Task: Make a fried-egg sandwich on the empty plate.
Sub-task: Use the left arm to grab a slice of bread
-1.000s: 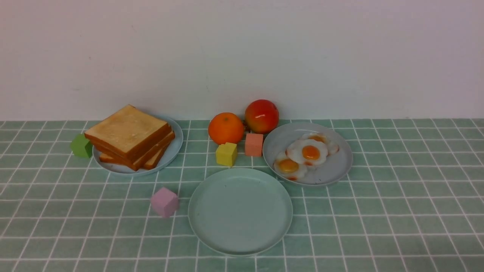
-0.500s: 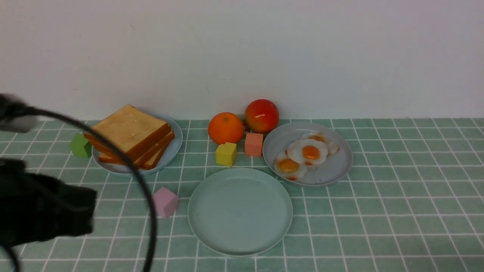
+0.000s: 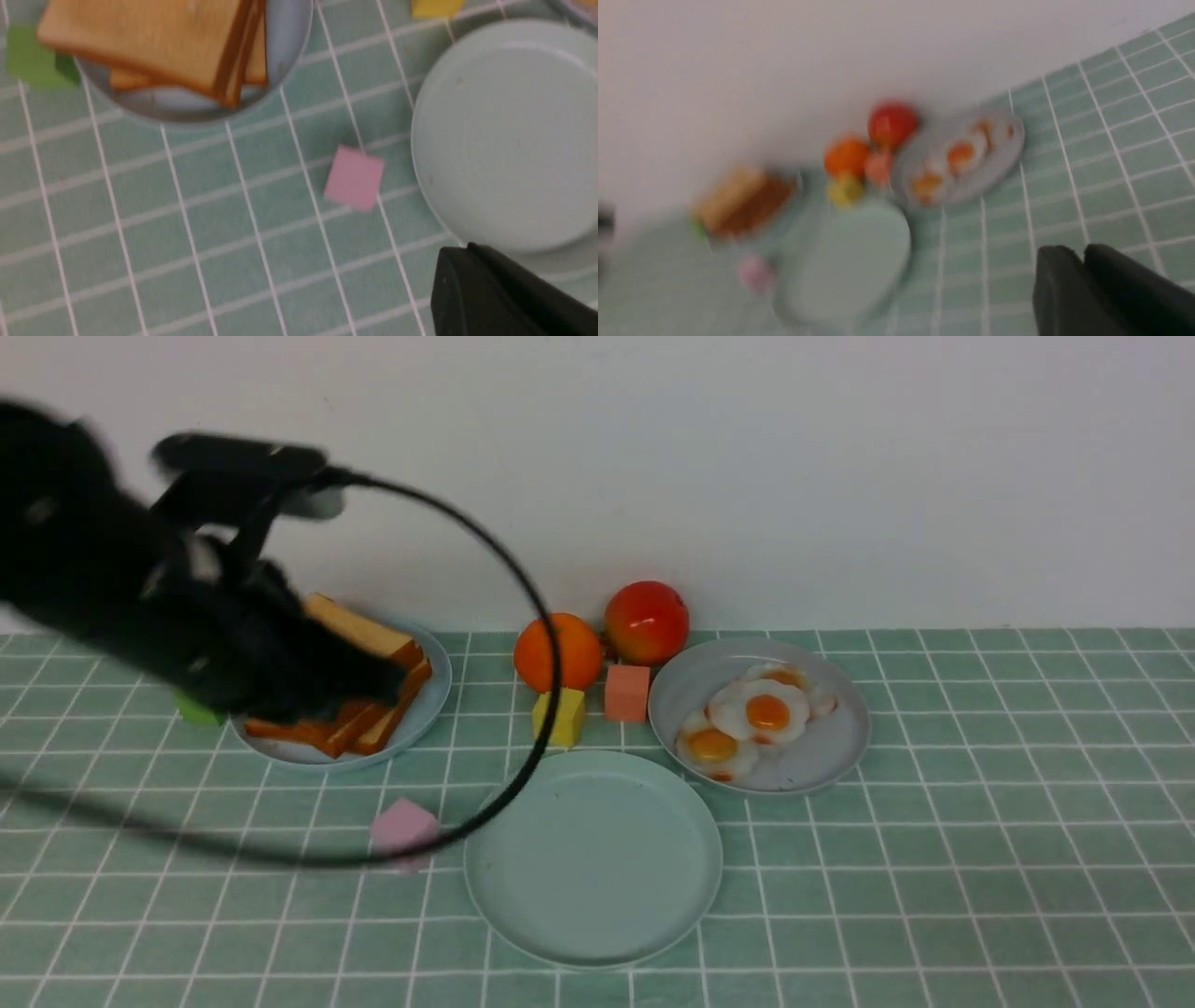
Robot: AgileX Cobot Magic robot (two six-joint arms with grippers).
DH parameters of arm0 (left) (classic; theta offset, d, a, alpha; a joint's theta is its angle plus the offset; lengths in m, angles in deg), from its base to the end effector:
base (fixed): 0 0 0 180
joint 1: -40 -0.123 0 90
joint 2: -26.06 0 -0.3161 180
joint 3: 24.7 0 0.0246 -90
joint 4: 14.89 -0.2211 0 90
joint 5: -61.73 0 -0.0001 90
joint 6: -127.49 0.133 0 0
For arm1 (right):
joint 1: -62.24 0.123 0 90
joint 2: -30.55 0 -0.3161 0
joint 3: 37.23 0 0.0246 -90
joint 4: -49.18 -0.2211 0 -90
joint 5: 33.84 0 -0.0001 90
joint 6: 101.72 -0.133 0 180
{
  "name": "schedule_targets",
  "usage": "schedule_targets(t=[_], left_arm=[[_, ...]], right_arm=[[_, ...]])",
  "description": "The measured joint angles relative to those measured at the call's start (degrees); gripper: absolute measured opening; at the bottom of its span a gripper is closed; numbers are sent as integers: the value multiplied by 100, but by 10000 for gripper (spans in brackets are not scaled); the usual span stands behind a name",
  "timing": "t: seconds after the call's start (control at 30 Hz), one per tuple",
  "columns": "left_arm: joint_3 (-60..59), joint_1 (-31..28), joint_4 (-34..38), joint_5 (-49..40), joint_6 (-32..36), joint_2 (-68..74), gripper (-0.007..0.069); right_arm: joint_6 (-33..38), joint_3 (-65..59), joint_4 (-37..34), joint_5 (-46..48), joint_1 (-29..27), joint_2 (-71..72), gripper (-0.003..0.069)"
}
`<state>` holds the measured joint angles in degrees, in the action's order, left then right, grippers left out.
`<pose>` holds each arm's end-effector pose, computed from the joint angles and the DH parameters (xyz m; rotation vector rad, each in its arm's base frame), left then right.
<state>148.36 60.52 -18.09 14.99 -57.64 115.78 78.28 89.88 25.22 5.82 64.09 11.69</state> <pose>0.2830 -0.1001 0.3312 0.3662 2.4780 -0.1187 0.0235 0.0353 0.2761 0.1050 1.9166 0.4936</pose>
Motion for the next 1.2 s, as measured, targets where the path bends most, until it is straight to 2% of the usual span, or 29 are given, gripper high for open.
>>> schedule_targets(t=[0.03,0.1,0.17,0.3,0.47,0.6,0.77,0.9,1.03,1.13,1.2], left_arm=[[107,-25,16,-34,47,97,-13],[797,-357,234,-289,445,835,-13],[1174,-560,321,-346,715,1205,-13],[1859,-881,321,-257,1029,2009,-13],[2380,-902,58,-94,1453,2805,17],[2448,-902,-19,290,2124,3252,165],[2448,-902,-250,671,2402,3519,351],[2448,-902,-329,937,2430,3682,416],[2448,-902,-471,1061,2430,3827,405],[2489,-902,-597,1086,2330,3881,330],[2493,-902,-609,1092,2217,3881,231]], right_arm=[[118,171,48,217,0,-121,43],[772,1196,336,1354,36,-875,-1],[908,1613,504,1713,160,-1166,-4],[987,2321,701,1818,628,-1608,0],[1034,2834,733,1834,1020,-1947,1],[1039,3187,727,1834,1183,-2133,3],[1039,3279,704,1873,1189,-2190,4],[1039,3280,687,2064,1189,-2194,8],[1039,3280,643,2164,1189,-2194,10],[1039,3285,508,2254,1189,-2194,14],[1039,3285,425,2313,1189,-2194,14]])
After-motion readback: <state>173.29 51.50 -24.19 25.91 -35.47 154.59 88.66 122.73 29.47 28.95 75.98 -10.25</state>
